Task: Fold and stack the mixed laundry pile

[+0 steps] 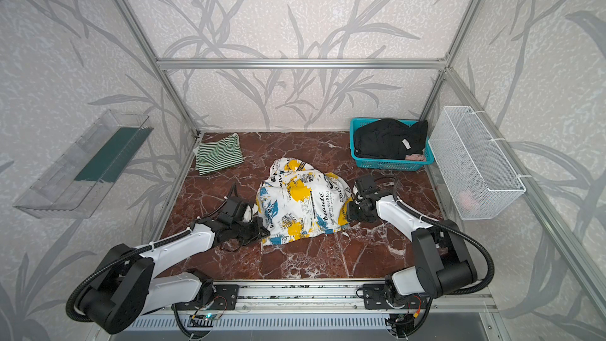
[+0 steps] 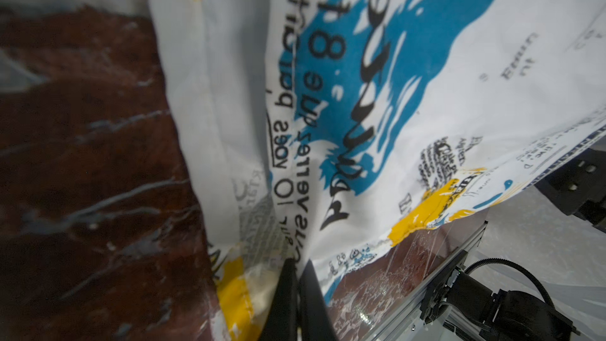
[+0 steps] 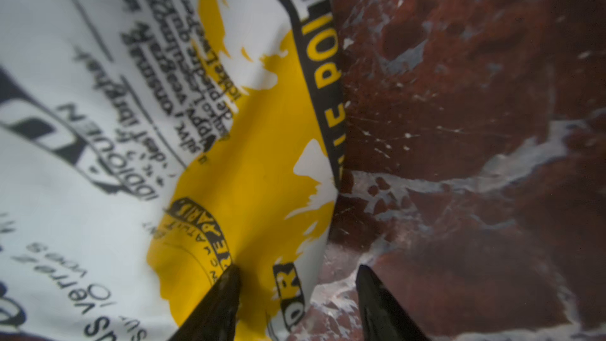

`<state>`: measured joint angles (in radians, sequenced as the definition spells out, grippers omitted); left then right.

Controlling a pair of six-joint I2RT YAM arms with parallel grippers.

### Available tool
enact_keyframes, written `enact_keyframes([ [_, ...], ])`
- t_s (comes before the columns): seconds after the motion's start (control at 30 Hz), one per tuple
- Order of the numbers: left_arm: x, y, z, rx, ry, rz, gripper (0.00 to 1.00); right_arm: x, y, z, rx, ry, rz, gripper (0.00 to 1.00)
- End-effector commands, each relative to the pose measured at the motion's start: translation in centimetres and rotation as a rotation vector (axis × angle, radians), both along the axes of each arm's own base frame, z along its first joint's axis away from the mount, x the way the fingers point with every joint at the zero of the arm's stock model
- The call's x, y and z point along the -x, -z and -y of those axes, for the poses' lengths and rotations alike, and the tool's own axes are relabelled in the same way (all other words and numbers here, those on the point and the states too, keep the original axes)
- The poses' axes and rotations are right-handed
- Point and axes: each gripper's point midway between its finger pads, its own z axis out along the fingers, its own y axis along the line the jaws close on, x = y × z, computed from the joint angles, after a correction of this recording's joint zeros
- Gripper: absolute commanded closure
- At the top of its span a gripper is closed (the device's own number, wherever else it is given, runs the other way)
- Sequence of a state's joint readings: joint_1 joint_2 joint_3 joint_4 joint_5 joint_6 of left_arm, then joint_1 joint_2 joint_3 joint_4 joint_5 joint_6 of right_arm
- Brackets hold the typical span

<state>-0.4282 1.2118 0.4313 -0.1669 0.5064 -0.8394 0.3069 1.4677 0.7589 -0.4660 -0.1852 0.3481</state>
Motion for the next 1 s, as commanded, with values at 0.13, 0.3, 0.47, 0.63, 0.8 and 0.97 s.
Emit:
enact_keyframes([
  [0.13, -2.0, -5.5, -1.6, -0.072, -0.056, 0.143, 1.00, -2.1, -2.1, -2.0, -0.077, -0.066, 0.053, 0.81],
  [0.3, -3.1, -10.9, -3.9, -0.130, -0.104, 0.272, 1.00, -3.7, -7.9, -0.5, 0.038, -0.070, 0.168, 0.94],
  [0.47, -3.2, -12.9, -5.7, -0.162, -0.110, 0.293, 1.00, -4.6, -14.7, 0.6, 0.198, -0.111, 0.304, 0.95],
  [0.63, -3.0, -11.5, -6.8, -0.184, -0.127, 0.256, 1.00, -4.4, -15.7, -2.5, 0.202, -0.233, 0.298, 0.94],
  [0.8, -2.7, -10.2, -8.0, -0.227, -0.168, 0.235, 1.00, -2.2, -10.7, -8.6, 0.058, -0.432, 0.136, 0.84],
  [0.97, -2.8, -9.7, -9.7, -0.296, -0.217, 0.224, 1.00, -1.2, -8.7, -10.7, -0.028, -0.457, 0.104, 0.71],
])
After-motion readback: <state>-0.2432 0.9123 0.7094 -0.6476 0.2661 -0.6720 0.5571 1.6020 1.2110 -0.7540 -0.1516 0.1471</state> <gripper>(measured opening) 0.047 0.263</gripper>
